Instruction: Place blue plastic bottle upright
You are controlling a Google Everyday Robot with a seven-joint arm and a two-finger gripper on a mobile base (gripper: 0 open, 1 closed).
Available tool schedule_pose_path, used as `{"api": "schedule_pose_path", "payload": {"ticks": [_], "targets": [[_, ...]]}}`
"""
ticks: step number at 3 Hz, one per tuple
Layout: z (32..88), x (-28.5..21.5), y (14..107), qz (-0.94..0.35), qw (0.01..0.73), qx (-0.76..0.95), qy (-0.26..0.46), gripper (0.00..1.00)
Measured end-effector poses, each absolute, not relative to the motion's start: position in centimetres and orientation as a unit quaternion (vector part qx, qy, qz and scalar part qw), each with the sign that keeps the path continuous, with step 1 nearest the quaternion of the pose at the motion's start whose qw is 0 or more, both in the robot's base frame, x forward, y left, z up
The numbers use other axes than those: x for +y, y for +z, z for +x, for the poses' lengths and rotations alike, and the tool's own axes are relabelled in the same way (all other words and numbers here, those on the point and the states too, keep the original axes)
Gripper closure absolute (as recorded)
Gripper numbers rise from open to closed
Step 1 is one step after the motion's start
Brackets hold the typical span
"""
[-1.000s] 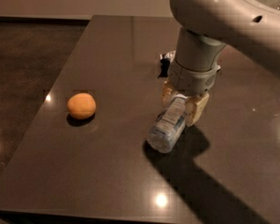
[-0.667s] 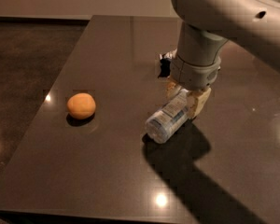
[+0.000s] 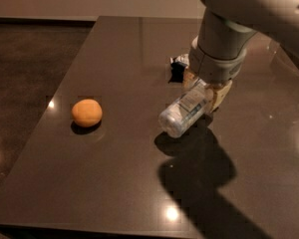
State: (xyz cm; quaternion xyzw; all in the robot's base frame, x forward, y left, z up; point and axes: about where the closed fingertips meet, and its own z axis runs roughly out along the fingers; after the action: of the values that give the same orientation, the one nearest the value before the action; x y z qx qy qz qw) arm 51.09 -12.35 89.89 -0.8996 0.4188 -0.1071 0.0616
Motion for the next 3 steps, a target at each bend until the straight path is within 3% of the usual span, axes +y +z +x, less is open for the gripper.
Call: {"api": "schedule_pose_path", "payload": {"ticks": [3], "targets": [[53.7,-12.6,95.2,-0.919,0.158,0.297,-0.203,1.0]]}}
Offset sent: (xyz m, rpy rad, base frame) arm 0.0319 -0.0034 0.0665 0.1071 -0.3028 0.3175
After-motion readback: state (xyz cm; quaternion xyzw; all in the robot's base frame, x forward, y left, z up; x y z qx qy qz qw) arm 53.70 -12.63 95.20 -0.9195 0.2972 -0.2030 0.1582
